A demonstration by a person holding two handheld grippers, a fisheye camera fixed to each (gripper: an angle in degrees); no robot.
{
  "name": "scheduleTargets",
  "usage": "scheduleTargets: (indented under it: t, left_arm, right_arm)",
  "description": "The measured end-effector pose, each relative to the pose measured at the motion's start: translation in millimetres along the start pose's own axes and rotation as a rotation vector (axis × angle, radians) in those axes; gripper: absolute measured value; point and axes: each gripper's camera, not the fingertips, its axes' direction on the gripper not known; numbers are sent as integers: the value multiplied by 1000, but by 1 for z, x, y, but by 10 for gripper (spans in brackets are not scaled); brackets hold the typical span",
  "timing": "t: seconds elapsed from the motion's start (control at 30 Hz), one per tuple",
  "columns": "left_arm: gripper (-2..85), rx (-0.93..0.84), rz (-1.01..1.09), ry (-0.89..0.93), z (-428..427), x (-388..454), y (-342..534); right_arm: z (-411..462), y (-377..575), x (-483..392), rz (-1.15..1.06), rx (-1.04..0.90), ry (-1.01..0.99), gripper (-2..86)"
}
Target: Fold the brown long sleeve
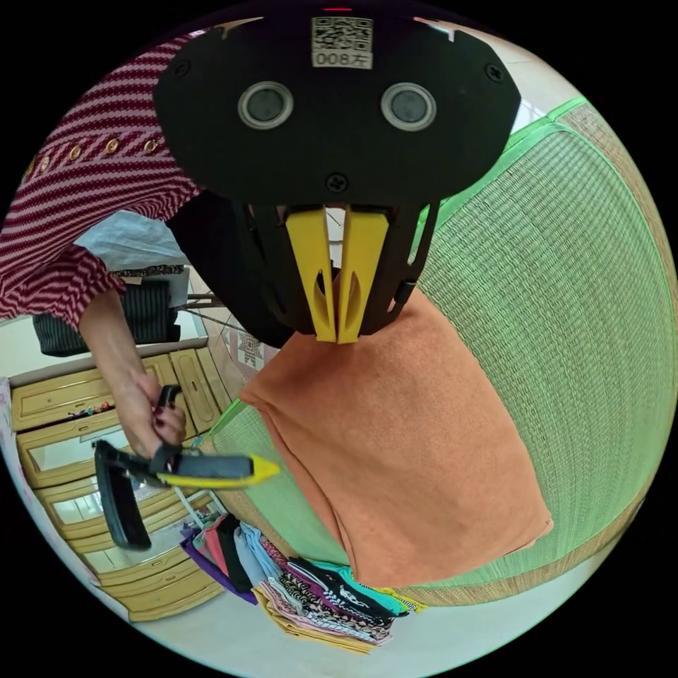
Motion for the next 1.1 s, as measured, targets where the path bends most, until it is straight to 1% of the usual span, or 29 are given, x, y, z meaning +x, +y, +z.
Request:
scheduleTargets:
  t: [0.1,0.17,0.2,0.27,0.3,0.37,0.5,0.6,0.67,0.77,0.8,0.83,0.87,0.93,1.0,1.1]
  left_arm:
    - [2,-1,-2,5,-13,5,2]
    - [2,4,-8,20,-25,6,4]
    - [2,6,-8,22,-27,7,5]
    - [2,8,-12,41,-39,7,6]
    - [2,7,-13,45,-43,8,7]
    - [4,13,-20,69,-58,7,8]
    - [8,43,-23,122,-88,6,14]
    - [18,111,-73,143,-124,-2,28]
    - [43,187,-143,158,-155,-15,44]
    - [77,217,-245,206,-178,-38,61]
    - [80,221,-261,231,-181,-42,63]
    - [85,232,-296,296,-184,-52,68]
    - [89,249,-334,360,-186,-60,72]
    - [92,274,-388,430,-191,-70,78]
    - [95,315,-435,483,-199,-76,85]
    - [103,336,-446,479,-218,-74,92]
  right_arm:
    - [-2,-58,13,11,59,38,2]
    - [11,-93,32,53,50,68,2]
    - [25,-113,49,94,13,60,1]
    - [49,-134,75,135,-71,11,1]
    - [59,-139,90,172,-103,-46,1]
    - [51,-137,102,209,-75,-105,1]
    - [2,-111,105,210,-7,-54,5]
    - [-36,-76,112,194,30,-127,13]
    - [-55,-48,119,216,51,-152,24]
    - [-74,-2,136,285,60,-207,70]
    - [-77,15,144,321,55,-247,92]
    - [-77,29,152,354,48,-318,110]
    - [-76,35,156,361,45,-359,119]
    - [-75,56,168,408,68,-497,132]
    - [-79,65,174,435,85,-540,138]
    - [-90,66,182,454,83,-561,148]
